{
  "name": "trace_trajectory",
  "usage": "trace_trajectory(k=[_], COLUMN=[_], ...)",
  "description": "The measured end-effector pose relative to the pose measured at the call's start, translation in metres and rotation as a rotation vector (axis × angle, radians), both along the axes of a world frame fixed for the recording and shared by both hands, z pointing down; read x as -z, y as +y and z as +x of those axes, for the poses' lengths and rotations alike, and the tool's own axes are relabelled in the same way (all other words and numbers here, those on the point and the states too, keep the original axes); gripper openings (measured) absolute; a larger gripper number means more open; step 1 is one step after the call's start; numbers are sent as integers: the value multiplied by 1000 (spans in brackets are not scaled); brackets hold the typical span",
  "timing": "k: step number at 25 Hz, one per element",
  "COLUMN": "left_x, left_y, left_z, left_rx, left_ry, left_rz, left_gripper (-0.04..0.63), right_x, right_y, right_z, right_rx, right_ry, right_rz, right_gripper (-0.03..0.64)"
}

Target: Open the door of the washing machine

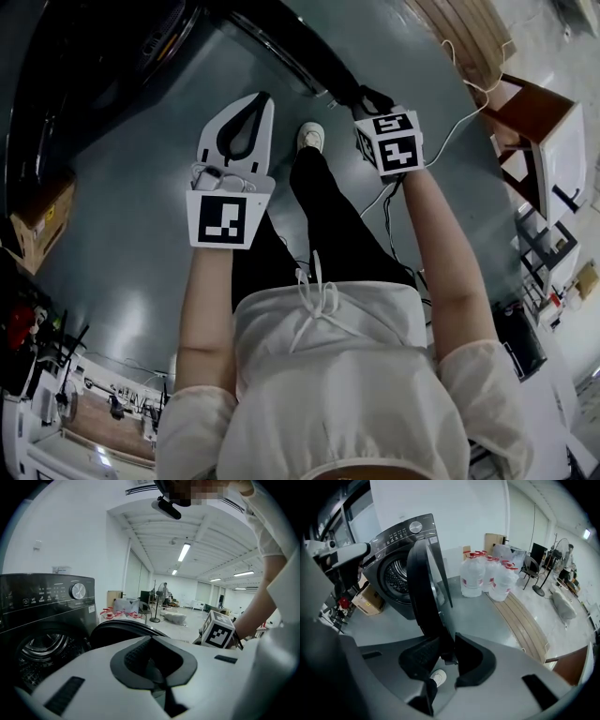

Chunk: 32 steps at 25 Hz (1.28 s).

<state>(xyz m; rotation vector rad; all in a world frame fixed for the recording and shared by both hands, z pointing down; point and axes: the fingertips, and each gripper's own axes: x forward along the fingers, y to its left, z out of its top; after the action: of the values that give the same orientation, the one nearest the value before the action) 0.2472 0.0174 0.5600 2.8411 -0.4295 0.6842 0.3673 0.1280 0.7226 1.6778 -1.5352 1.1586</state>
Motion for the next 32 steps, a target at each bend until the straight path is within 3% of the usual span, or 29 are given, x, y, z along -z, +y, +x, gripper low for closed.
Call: trace_trajectory(k=[20, 28, 32], left_x=[-8, -8, -6], left_y=[4, 2, 6], left_z=[114, 132, 134], left_rx=[-51, -37, -29], left_ry=[-21, -11, 6], left_rz=[3, -19, -35], left_gripper=[21, 21, 21], right_x=[4, 8, 22], right_y=[-22, -28, -25], right_z=[122, 137, 141], right_rx=[21, 10, 29], right_ry=[3, -34, 13], right_rz=[27, 5, 13], right_gripper=[110, 123, 95])
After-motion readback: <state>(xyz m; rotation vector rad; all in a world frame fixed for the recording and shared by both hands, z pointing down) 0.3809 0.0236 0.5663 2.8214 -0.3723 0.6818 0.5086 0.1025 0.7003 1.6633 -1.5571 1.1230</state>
